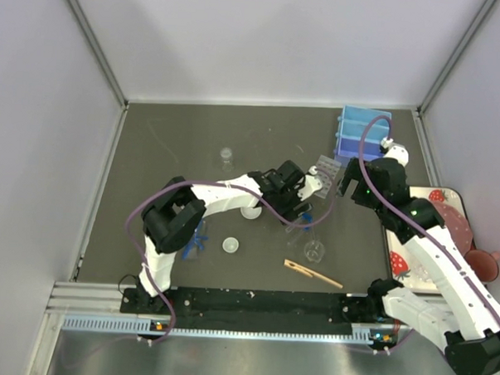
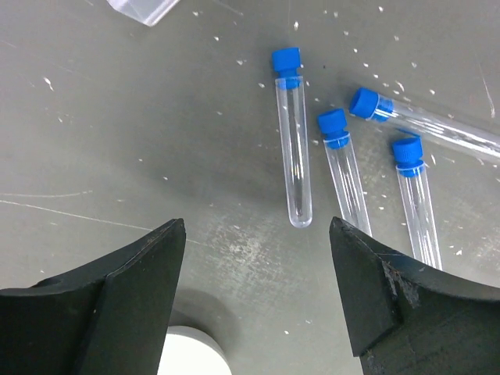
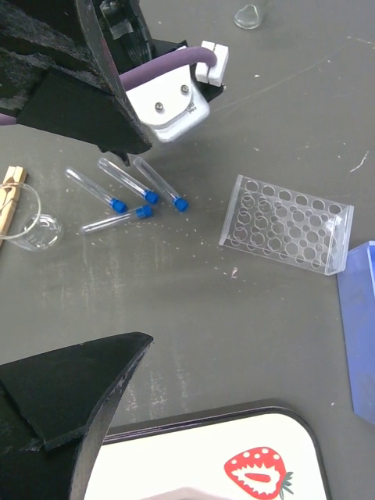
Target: Organize the chemistry lab equipment
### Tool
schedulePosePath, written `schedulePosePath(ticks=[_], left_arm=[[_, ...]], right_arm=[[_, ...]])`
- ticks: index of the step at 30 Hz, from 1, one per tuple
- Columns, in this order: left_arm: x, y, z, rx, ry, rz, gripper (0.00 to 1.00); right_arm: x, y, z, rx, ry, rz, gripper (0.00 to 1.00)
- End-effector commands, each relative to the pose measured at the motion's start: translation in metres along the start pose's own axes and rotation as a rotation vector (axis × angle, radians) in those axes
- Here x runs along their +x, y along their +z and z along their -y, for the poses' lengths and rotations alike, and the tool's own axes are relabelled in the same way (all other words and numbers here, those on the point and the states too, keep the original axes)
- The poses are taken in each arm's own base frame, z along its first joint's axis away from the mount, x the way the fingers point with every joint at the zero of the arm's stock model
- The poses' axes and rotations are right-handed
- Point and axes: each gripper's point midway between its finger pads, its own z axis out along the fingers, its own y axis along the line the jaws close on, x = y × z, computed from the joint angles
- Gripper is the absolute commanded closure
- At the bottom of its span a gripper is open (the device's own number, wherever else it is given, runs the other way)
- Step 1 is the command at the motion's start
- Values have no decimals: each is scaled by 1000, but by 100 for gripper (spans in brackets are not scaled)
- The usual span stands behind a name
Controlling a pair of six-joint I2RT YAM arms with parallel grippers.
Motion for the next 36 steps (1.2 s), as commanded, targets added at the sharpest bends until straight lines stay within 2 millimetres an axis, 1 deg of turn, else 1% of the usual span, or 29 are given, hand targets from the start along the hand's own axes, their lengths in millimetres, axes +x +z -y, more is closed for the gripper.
schedulePosePath(ticks=[1, 2, 10, 14, 15, 17, 18, 20, 21, 22, 24, 25, 26, 28, 30, 33, 34, 35, 36], left_arm=[[-29, 2, -3, -1, 12, 84, 20], [-28, 3, -1, 2, 17, 81, 21], [-24, 18, -1, 7, 27, 59, 22], [-20, 24, 1, 20, 24, 46, 28], [-19, 25, 4, 30, 24, 42, 34], [-15, 27, 4, 32, 19, 31, 42], [-13, 28, 5, 32, 18, 23, 50], [-9, 30, 5, 35, 14, 10, 55], [-7, 30, 5, 36, 9, 4, 61], [-5, 31, 7, 43, 10, -3, 64], [-1, 32, 9, 50, 6, -15, 68], [0, 31, 10, 57, 5, -19, 76], [2, 31, 11, 60, 2, -24, 79], [6, 31, 12, 59, -3, -34, 100], [10, 29, 13, 61, -6, -40, 100], [6, 19, 12, 59, -9, -34, 100], [2, 14, 13, 63, -11, -26, 100], [-8, 1, 13, 67, -10, 1, 100], [-14, -7, 13, 68, -12, 17, 100]], right_arm=[[3, 3, 0, -1, 10, -10, 1], [4, 4, 0, -1, 10, -13, 1], [5, 3, 0, -4, 14, -13, 1], [7, 3, 1, -2, 15, -14, 1], [7, 3, 1, -3, 15, -15, 1], [7, 3, 1, -1, 16, -13, 1], [7, 3, 1, 0, 17, -13, 1], [7, 4, 2, 4, 19, -12, 1], [7, 4, 1, 2, 18, -14, 1], [7, 4, 2, 6, 19, -14, 1], [7, 4, 2, 6, 20, -14, 1], [8, 4, 2, 6, 19, -15, 1], [8, 4, 2, 8, 21, -15, 1], [8, 5, 3, 11, 21, -16, 1], [8, 5, 2, 8, 21, -18, 1], [9, 9, -1, 4, 4, -32, 1], [9, 10, -2, 4, -7, -39, 1], [9, 12, -5, -6, -16, -47, 1], [8, 12, -6, -10, -19, -48, 1]])
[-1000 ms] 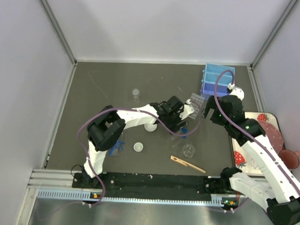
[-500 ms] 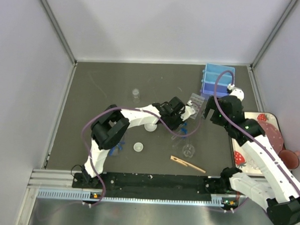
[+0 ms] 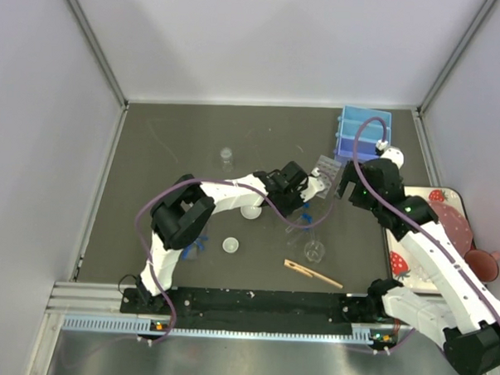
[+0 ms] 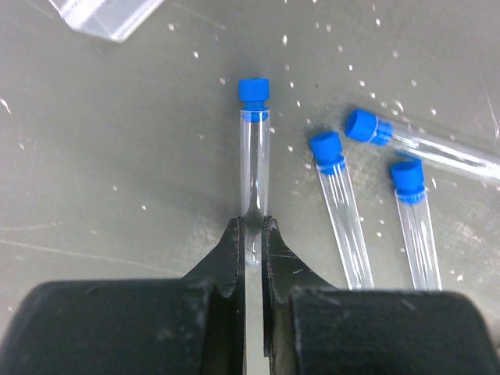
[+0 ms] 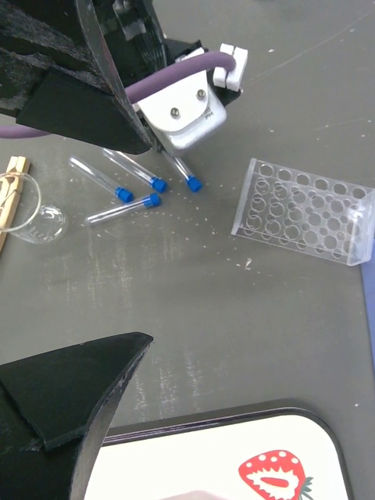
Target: Organize the chemistry lab equipment
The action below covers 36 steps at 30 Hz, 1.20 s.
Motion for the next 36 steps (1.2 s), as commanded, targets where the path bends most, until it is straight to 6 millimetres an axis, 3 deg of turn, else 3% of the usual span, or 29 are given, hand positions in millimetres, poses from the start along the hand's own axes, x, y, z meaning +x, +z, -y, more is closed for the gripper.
schedulePosePath(ticks=[1, 4, 7, 9, 13, 16, 22, 26, 36], left_arm=[[-14, -39, 7, 22, -8, 30, 100], [-39, -84, 15, 47, -1, 123, 100], [-51, -118, 24, 83, -8, 183, 100], [-51, -132, 31, 108, -11, 200, 100], [-57, -175, 54, 203, -18, 271, 100], [-50, -196, 68, 260, -19, 303, 100], [-44, -223, 77, 280, -18, 374, 100], [-49, -239, 83, 307, -5, 423, 100], [-60, -278, 98, 366, 17, 567, 100]], right_arm=[[-8, 1, -15, -55, -22, -13, 1], [-15, -10, -35, -164, -45, -13, 1], [-26, -27, -47, -252, -62, 15, 1], [-29, -41, -56, -326, -65, 26, 2], [-17, -79, -98, -618, -97, -69, 4], [-11, -101, -114, -753, -107, -114, 5], [-14, -136, -138, -964, -87, -130, 15], [-13, -149, -147, -1043, -68, -164, 22], [8, -141, -149, -1079, -59, -252, 23]])
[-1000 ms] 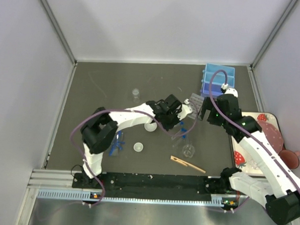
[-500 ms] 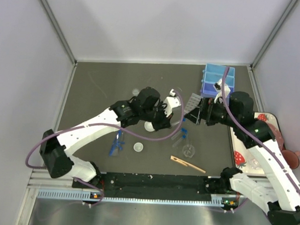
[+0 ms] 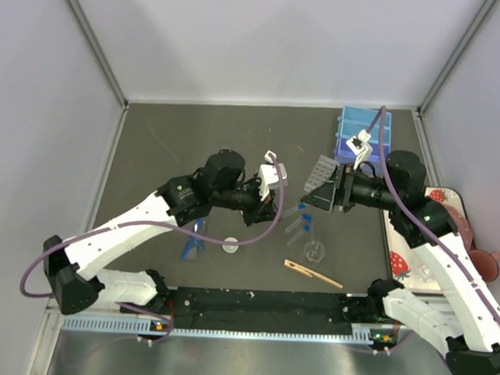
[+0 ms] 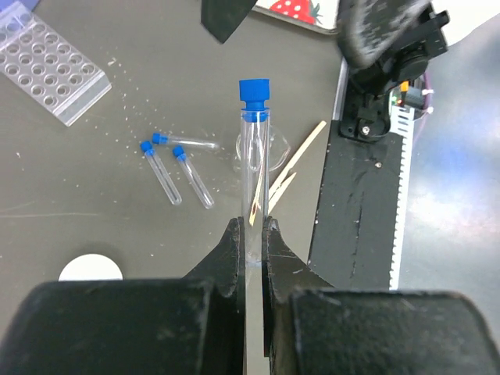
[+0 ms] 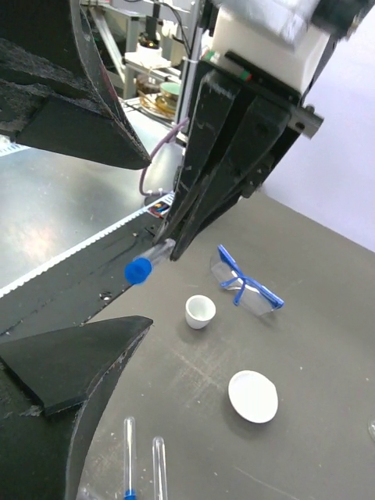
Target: Organize the chemistry lab equipment
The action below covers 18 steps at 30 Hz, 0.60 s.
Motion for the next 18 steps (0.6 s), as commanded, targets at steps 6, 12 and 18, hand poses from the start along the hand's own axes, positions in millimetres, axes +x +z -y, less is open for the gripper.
schedulePosePath(ticks=[6, 12, 18], left_arm=[[-29, -16, 18, 47, 48, 152, 100], [-32, -13, 16, 50, 47, 156, 100], [-37, -14, 14, 41, 55, 166, 100]], right_arm=[[6, 13, -14, -101, -6, -44, 30], [12, 25, -23, -128, -16, -74, 41], [13, 28, -23, -129, -12, -78, 59]])
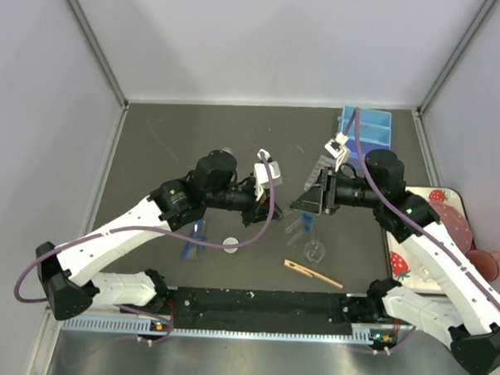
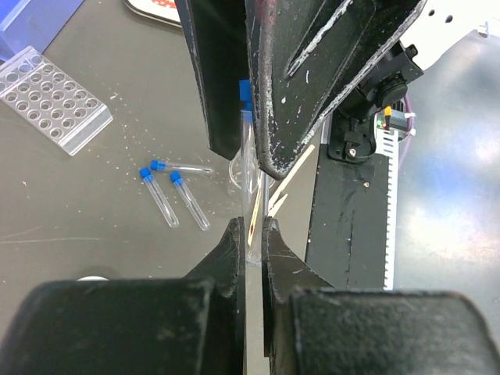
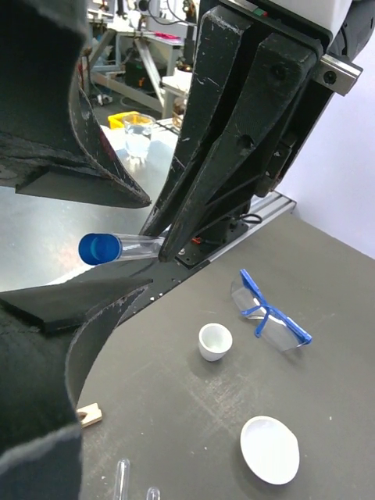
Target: Organize the chemistry lab equipment
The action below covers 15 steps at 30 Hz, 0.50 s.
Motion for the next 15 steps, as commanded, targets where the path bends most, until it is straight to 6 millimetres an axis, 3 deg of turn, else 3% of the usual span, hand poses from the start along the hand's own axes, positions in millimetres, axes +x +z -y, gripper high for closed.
schedulePosePath(ticks=[1, 3, 4, 6, 9, 11, 13, 14, 15], left_arm=[[-16, 1, 1, 13, 30, 55, 100], [-15, 2, 0, 7, 27, 51, 100], [-15, 1, -2, -5, 26, 51, 100], [-16, 1, -5, -22, 26, 52, 100], [-17, -2, -14, -68, 27, 58, 100], [-22, -3, -21, -113, 26, 72, 90], [-31, -7, -25, -140, 23, 86, 74], [-34, -8, -29, -171, 22, 88, 31], [-34, -8, -32, -187, 10, 79, 4]], right_arm=[[-11, 1, -11, -34, -42, 36, 67], [-11, 1, -11, -33, -40, 37, 78], [-10, 1, -12, -36, -43, 34, 90], [-10, 1, -12, -34, -37, 34, 99], [-9, 1, -9, -27, -30, 34, 100], [-10, 1, -8, -19, -31, 39, 100], [-13, 2, -4, 3, -31, 56, 100], [-15, 2, -3, 15, -33, 66, 100], [-21, 2, 2, 44, -35, 90, 100]])
